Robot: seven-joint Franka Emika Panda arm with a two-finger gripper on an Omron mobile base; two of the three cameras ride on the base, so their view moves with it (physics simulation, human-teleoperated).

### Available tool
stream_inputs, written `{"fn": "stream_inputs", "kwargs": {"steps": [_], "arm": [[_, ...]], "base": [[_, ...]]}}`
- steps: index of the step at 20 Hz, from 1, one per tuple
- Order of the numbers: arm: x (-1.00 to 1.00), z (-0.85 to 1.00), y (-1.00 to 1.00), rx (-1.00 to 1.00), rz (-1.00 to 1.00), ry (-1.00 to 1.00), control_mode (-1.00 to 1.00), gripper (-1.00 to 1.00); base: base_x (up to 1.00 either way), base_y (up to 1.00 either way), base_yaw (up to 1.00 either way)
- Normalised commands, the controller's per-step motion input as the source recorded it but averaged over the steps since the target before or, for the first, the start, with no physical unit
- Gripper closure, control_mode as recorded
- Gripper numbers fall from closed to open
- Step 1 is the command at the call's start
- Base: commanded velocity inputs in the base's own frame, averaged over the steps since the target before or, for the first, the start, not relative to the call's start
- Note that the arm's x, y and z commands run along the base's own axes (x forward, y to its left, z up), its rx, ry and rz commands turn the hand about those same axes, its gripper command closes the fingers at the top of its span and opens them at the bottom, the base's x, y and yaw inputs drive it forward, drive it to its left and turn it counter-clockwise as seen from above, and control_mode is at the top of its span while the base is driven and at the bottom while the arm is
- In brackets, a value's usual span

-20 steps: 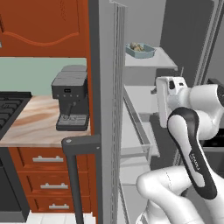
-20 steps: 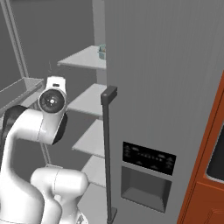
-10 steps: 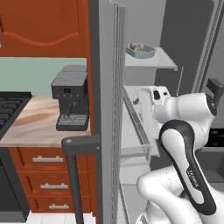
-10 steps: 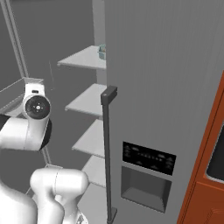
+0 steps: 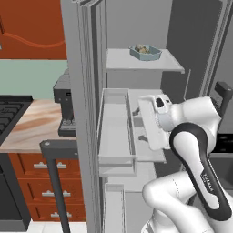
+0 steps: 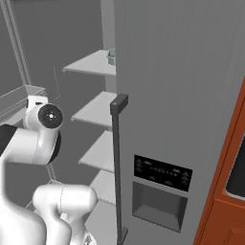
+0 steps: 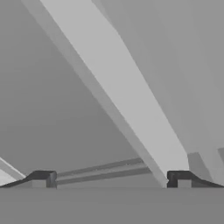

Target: Place two dumplings into each of the tupperware containers and then place the containers in the fridge.

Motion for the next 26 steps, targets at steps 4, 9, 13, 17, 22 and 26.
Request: {"fn": "stream_inputs", "kwargs": {"steps": [4,9,13,17,22,26], "arm": [[-0.54,0.00,-0.65,0.01,-0.06,-0.03,-1.00,-1.00],[-0.11,0.00,-0.73,-0.03,-0.09,0.00,-1.00,-1.00],[-0.03,-0.03,-0.13,-0.19,-0.22,0.08,-1.00,-1.00],[-0.06,0.01,-0.08,-0.36,-0.30,0.01,-1.00,-1.00],[-0.27,0.12,-0.42,-0.25,-0.24,0.00,-1.00,-1.00],[-0.45,0.11,-0.57,-0.19,-0.17,0.01,-1.00,-1.00]], "base": [[0.00,0.00,0.00],[0.00,0.00,0.00],[0.00,0.00,0.00],[0.00,0.00,0.00],[0.00,0.00,0.00],[0.00,0.00,0.00]]}}
